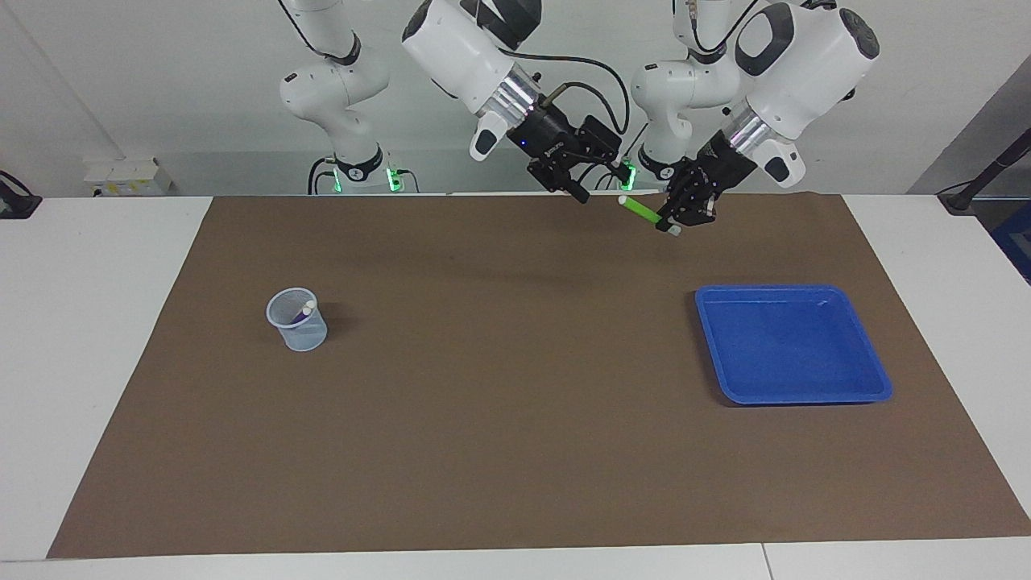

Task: Transfer and insert pens with both arms
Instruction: 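Lift the green pen with the left gripper toward the right gripper, then grasp the green pen's free end with the right gripper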

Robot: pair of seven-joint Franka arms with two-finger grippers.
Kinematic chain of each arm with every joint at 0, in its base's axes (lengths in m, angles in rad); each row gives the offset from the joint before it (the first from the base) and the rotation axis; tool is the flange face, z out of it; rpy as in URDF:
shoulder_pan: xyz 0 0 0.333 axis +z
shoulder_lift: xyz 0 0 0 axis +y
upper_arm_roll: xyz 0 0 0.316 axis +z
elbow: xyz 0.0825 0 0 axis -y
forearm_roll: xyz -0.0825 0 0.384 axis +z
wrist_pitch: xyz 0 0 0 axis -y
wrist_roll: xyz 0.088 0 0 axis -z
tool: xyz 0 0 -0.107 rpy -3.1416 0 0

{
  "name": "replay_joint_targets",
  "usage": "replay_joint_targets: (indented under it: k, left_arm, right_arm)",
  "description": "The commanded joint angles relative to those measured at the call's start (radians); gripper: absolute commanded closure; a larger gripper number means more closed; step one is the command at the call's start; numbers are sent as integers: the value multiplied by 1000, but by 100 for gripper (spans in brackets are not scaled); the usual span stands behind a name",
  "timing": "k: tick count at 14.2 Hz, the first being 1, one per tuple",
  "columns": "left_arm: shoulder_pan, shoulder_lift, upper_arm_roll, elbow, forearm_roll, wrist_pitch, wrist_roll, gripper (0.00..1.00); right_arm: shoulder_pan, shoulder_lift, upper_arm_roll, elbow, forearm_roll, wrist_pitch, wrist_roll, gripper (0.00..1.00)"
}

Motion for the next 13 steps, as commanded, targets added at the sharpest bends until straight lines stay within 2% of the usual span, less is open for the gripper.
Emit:
replay_joint_targets:
  k: [1, 5, 7, 11, 12, 13]
  left_arm:
    - [-10, -34, 10, -36, -21, 11, -18, 100]
    - [-10, -35, 10, -36, -21, 9, -26, 100]
    - [-8, -35, 10, -36, -22, 8, -29, 100]
    - [-10, -35, 10, -34, -22, 8, -30, 100]
    - [-8, -35, 10, -34, -22, 8, -30, 100]
    - [-8, -35, 10, -34, -22, 6, -30, 100]
  right_arm:
    - [41, 42, -1, 20, 17, 84, 4, 1]
    - [96, 91, -1, 20, 13, 169, -4, 9]
    - [96, 93, -1, 15, 13, 169, -6, 18]
    - [94, 95, -1, 10, 13, 169, -23, 46]
    - [94, 95, -1, 9, 13, 169, -21, 51]
    - [94, 95, -1, 9, 13, 169, -20, 51]
